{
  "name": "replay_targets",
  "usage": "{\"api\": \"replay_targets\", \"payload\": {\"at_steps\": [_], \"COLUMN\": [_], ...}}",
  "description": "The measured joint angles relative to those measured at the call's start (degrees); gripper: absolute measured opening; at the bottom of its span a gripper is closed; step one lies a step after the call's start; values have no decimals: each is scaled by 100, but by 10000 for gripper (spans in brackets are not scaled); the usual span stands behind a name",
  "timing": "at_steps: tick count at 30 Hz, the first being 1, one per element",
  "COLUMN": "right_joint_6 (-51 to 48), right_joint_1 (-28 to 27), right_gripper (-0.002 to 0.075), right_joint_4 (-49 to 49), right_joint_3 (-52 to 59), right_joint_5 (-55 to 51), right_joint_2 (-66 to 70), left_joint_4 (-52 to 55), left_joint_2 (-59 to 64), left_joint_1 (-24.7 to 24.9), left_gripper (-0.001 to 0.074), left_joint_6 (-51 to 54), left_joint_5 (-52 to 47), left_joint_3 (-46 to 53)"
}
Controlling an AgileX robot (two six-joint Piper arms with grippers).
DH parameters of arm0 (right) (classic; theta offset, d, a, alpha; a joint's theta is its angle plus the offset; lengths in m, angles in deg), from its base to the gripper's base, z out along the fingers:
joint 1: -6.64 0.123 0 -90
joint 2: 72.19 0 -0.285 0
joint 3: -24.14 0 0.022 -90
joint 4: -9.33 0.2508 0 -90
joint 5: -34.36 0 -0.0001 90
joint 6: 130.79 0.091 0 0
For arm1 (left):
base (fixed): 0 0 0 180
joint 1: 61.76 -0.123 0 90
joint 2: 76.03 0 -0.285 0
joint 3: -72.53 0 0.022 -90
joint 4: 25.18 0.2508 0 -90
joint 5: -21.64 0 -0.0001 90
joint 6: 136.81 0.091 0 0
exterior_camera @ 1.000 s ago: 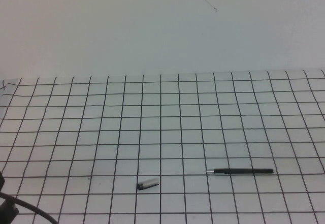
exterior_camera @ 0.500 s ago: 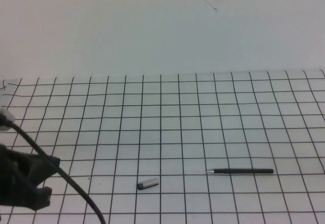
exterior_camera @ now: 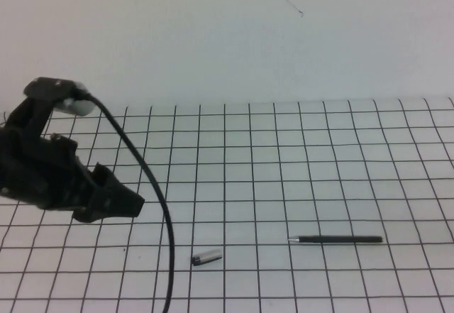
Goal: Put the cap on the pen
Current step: Put the cap on the pen
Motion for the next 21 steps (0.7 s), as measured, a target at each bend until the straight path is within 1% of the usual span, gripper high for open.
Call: {"api": "replay_targets", "payload": {"at_steps": [3,8,14,17,21], "right_joint_6": [0,0,0,0,0], "right_joint_1": [0,0,0,0,0], "right_gripper": [-3,-3,-3,-3,-3], "right_joint_4": [22,22,22,22,22], "right_joint_3": [0,0,0,0,0], "right_joint_5": [11,11,-1,-1,-10], "right_joint_2": [0,0,0,0,0], "left_joint_4": [174,1039,1733,2067,2208], "left_joint_2": [497,1280,1933,2273,2651], "left_joint_1": [309,1185,2047,2374,2646], "left_gripper": [389,388,388,387,385], "left_joint_6": [188,437,554,554,554], "left_joint_5": [34,55,588,833,955], "left_joint_3": [-386,-938,-1049,-1049,-1049]}}
